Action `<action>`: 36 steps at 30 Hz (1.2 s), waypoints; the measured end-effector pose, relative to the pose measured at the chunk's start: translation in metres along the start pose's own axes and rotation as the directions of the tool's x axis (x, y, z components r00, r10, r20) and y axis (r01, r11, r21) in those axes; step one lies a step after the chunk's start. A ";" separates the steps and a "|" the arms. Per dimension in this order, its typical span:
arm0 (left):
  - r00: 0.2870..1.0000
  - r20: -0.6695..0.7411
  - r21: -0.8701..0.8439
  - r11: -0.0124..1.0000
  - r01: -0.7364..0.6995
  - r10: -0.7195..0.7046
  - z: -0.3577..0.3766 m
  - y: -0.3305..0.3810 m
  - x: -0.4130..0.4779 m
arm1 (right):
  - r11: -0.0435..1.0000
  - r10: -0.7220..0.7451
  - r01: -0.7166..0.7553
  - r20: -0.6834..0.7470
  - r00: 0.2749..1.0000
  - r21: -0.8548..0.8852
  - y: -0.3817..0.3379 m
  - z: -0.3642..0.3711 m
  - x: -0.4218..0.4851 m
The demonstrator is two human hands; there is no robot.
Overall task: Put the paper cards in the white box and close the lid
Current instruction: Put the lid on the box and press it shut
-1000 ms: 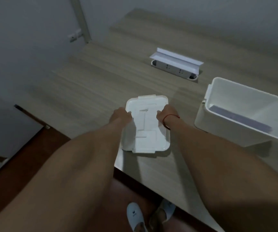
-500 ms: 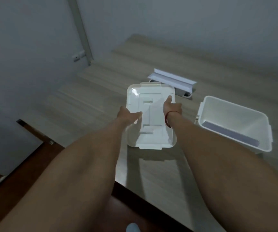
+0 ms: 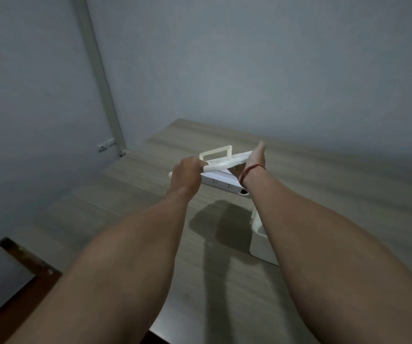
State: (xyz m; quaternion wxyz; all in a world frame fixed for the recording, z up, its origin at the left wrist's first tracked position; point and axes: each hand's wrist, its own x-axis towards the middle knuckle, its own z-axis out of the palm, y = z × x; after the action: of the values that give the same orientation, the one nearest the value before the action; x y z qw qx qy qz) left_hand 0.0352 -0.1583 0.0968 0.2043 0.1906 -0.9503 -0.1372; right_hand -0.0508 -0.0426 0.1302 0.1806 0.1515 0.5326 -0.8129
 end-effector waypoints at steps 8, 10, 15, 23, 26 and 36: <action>0.847 0.528 -0.049 0.998 -0.046 0.065 0.034 0.022 0.004 | 0.931 -0.045 0.001 -0.112 0.993 -0.365 -0.017 -0.062 0.011; 0.853 0.519 -0.053 0.998 -0.023 0.047 0.044 0.030 0.005 | 0.923 -0.103 0.039 -0.149 0.983 -0.382 -0.020 -0.090 0.019; 0.937 0.273 -0.148 0.953 0.265 -0.219 0.069 0.061 0.011 | 0.936 -0.108 0.057 -0.130 0.986 -0.347 -0.027 -0.157 0.032; 0.780 0.491 -0.295 0.768 0.568 -0.388 0.134 0.124 -0.004 | 0.951 -0.131 0.022 -0.339 0.932 -0.307 -0.043 -0.254 0.056; 0.774 0.478 -0.283 0.761 0.584 -0.416 0.150 0.144 -0.014 | 0.904 -0.221 0.001 -0.464 0.858 -0.428 -0.043 -0.276 0.064; 0.825 0.331 -0.269 0.792 0.548 -0.459 0.182 0.160 -0.034 | 0.772 -0.324 -0.075 -0.492 0.808 -0.631 -0.012 -0.297 0.082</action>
State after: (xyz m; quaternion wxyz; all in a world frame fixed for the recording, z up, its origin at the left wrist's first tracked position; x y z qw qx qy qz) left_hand -0.0652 0.0310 -0.0202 0.0700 0.3802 -0.8414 -0.3776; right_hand -0.1130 0.2245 -0.0112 -0.0067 0.2838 0.8086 -0.5154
